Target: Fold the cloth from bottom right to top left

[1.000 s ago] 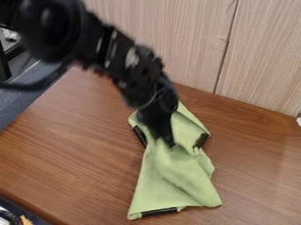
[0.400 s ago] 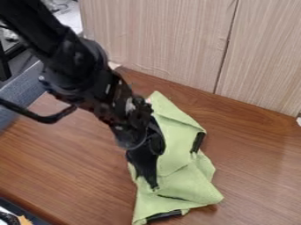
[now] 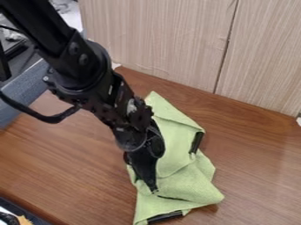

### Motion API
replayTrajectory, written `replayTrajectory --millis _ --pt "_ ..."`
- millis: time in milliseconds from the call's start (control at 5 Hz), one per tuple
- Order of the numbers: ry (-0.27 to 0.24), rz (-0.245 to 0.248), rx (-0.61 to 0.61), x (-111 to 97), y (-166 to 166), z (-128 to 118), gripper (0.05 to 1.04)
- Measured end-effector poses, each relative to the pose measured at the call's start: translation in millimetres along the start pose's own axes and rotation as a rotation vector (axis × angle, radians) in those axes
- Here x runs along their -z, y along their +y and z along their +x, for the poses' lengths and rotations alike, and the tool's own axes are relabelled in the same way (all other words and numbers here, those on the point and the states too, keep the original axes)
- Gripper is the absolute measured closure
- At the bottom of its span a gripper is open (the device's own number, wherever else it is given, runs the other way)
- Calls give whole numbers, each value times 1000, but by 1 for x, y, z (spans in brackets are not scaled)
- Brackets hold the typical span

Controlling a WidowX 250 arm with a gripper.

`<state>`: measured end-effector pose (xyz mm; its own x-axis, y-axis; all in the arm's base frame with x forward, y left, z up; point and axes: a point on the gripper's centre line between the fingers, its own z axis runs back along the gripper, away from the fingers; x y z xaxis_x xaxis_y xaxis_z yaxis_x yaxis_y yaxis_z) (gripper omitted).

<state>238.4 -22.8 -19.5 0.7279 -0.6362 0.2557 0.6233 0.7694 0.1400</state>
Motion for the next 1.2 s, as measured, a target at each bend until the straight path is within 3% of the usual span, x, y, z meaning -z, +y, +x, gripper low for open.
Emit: replayTrajectory --millis 400,600,1000,1200 --pt "29 -6 -6 -30 5 8 284" --pt "6 -7 13 -52 10 20 81" --pt "-21 44 59 -94 18 41 83" --pt "-22 46 56 -94 18 41 83"
